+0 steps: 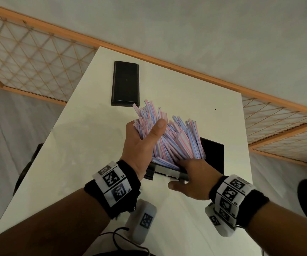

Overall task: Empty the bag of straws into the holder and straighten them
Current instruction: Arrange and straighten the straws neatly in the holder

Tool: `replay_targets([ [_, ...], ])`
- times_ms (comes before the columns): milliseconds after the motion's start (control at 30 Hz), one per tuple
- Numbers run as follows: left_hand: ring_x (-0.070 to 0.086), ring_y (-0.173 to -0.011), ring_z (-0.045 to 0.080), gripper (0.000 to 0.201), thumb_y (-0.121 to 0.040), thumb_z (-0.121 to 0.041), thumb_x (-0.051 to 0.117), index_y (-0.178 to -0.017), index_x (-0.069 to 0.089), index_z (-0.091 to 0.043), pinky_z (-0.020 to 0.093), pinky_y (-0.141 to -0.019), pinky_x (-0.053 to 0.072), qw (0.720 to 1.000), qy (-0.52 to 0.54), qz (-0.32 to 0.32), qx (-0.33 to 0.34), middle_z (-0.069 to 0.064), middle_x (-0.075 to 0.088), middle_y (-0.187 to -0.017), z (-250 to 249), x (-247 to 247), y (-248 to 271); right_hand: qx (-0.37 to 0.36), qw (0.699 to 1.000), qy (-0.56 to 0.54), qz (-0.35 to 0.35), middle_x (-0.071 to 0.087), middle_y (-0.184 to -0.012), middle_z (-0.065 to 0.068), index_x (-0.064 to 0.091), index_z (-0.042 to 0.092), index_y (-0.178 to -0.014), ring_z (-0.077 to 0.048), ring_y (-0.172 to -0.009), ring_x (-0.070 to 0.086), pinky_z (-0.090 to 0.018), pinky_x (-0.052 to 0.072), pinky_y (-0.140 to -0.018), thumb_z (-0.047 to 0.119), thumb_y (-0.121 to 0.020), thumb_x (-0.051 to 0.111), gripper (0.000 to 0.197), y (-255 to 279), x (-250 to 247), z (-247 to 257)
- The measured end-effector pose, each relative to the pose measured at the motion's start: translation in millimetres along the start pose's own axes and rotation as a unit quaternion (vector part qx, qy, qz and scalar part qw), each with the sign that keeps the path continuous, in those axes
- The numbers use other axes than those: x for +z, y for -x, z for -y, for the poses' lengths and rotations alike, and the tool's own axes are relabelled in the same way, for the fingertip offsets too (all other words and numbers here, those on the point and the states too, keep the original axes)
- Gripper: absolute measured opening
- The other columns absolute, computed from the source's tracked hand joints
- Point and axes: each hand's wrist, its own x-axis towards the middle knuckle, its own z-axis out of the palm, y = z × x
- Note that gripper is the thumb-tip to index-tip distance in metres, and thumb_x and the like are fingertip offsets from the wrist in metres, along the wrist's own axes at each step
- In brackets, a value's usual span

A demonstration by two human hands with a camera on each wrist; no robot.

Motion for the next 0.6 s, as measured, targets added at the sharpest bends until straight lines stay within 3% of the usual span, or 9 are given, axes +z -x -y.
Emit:
replay_targets([
  [67,0.069,-0.108,0.005,0.091,-0.057,-0.065,0.077,-0.129,0.047,-0.017,0.034,-0.097,0.052,1.0,0.002,-0.005,0.0,-0.006,0.069,-0.12,0.9,-1.2,0.4,-0.005,0.999,-0.033,-0.006,0.063,-0.081,0.008,0.06,0.026,-0.097,-0.006,-0.073,0.059,-0.028,0.05,-0.068,0.063,-0.079,0.066,0.041,-4.2,0.6,1.4],
  [167,0.068,-0.104,-0.003,0.091,-0.056,-0.066,0.076,-0.128,0.049,-0.018,0.029,-0.095,0.05,1.0,0.011,-0.006,0.003,-0.009,0.069,-0.119,3.6,-1.8,-0.3,0.04,0.997,-0.039,0.045,0.065,-0.093,0.006,0.06,0.024,-0.107,-0.014,-0.084,0.062,-0.034,0.054,-0.078,0.067,-0.079,0.064,0.051,-14.6,-0.6,9.4],
  [300,0.066,-0.105,0.004,0.085,-0.054,-0.068,0.075,-0.12,0.05,-0.019,0.029,-0.092,0.049,1.0,0.008,-0.004,0.003,-0.003,0.067,-0.118,3.8,-1.4,-1.1,0.043,0.994,-0.038,0.092,0.053,-0.078,0.001,0.051,0.018,-0.088,-0.015,-0.066,0.051,-0.031,0.043,-0.063,0.061,-0.084,0.065,0.045,-28.6,-7.6,20.9],
  [400,0.066,-0.106,0.009,0.086,-0.052,-0.07,0.078,-0.115,0.05,-0.019,0.037,-0.094,0.051,1.0,0.015,-0.005,0.003,-0.001,0.066,-0.116,5.5,-4.0,-1.4,0.074,0.992,-0.006,0.097,0.047,-0.067,-0.001,0.048,0.016,-0.074,-0.016,-0.058,0.045,-0.03,0.039,-0.057,0.07,-0.08,0.063,0.056,-38.5,-6.2,24.0],
  [467,0.065,-0.112,0.015,0.097,-0.047,-0.076,0.082,-0.117,0.049,-0.018,0.04,-0.097,0.052,1.0,0.011,-0.005,0.006,0.002,0.064,-0.12,7.3,-4.6,-2.2,0.103,0.99,0.021,0.095,0.048,-0.063,-0.002,0.048,0.015,-0.068,-0.017,-0.055,0.046,-0.031,0.041,-0.054,0.075,-0.077,0.061,0.062,-44.1,-4.0,26.9],
  [600,0.068,-0.103,0.009,0.089,-0.053,-0.064,0.079,-0.12,0.048,-0.015,0.034,-0.092,0.054,1.0,0.025,0.004,0.011,-0.001,0.067,-0.114,7.4,-5.0,-2.6,0.115,0.987,-0.011,0.115,0.055,-0.076,0.001,0.051,0.019,-0.077,-0.015,-0.065,0.051,-0.029,0.044,-0.059,0.07,-0.076,0.067,0.053,-51.7,-5.3,33.3],
])
